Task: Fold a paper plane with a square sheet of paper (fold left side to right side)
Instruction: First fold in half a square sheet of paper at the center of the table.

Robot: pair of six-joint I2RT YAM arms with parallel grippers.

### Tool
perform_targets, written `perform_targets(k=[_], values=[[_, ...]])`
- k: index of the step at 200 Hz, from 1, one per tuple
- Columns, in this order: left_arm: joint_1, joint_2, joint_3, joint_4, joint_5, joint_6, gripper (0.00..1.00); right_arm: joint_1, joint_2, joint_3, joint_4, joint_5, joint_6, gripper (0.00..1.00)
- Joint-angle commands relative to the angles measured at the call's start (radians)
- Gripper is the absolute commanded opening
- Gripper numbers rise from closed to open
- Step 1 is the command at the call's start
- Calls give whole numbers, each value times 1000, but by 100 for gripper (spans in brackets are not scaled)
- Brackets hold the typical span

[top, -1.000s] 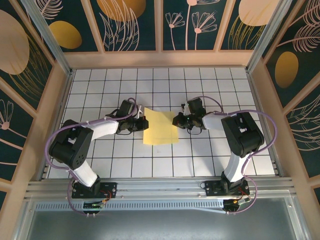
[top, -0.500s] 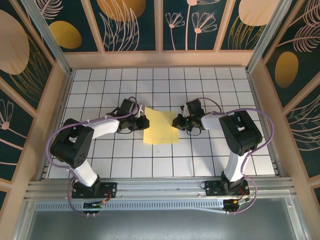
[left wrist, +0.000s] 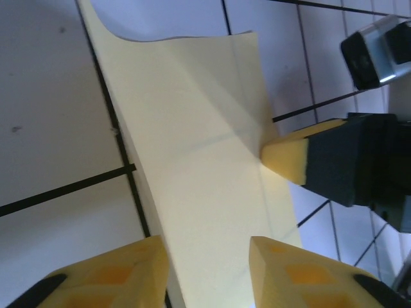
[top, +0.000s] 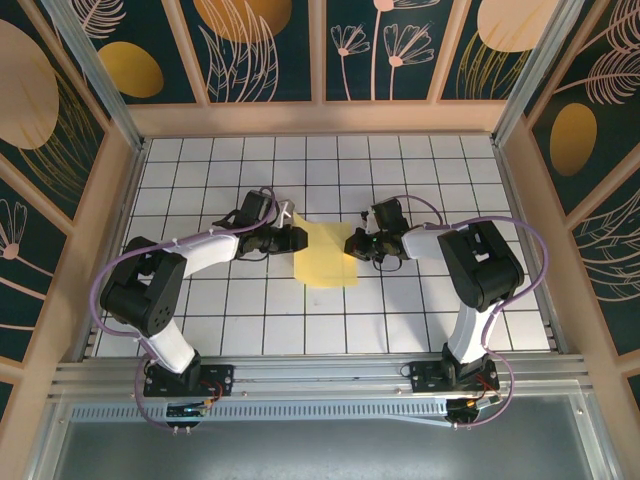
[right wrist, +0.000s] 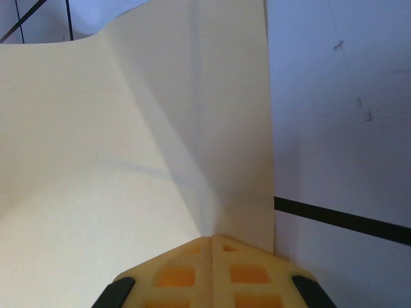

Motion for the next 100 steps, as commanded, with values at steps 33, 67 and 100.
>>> perform_targets(k=[33,67,100], values=[[-28,37,76,51,100,-10,48,12,9,-20,-1,38,-5,2],[-48,76,108,56,100,-7,54,12,-5,-35,26,30,9,2],[-59,112,124,63,101,-10,57,11,-14,-48,63,7,29,2]])
